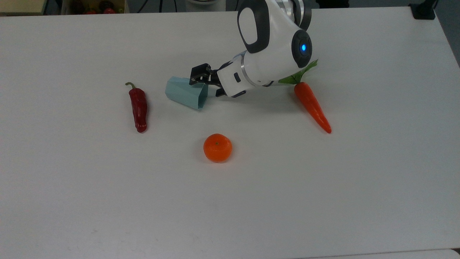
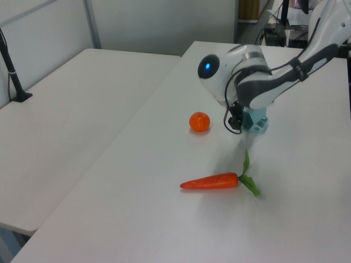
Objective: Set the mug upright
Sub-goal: 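Grasp the mug's rim with the gripper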
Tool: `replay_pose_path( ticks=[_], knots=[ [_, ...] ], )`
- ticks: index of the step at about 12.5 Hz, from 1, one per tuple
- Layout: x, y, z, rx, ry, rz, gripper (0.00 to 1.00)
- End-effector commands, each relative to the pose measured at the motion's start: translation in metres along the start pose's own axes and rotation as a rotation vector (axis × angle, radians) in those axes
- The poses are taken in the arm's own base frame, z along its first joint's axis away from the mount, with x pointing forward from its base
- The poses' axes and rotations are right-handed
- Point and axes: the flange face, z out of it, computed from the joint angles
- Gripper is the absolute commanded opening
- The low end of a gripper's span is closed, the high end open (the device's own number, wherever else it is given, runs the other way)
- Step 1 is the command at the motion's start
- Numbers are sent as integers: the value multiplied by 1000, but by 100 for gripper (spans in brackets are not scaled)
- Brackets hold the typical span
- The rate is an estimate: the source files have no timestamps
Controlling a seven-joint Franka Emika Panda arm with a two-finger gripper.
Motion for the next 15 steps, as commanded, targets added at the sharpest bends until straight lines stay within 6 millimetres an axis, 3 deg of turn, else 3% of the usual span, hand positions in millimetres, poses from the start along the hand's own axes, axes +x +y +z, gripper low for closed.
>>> replay_pose_path(
  ticks=[1,3,4,8,10,15],
  knots=[
    [2,10,12,-123,-55,17,92],
    [1,10,27,-181,-68,-1,78],
    [0,9,29,-186,-74,-15,60],
    [-6,15,32,-214,-133,-98,14],
    [-8,20,31,-219,-156,-143,4],
    [-14,57,-5,-147,-118,-146,0]
  ],
)
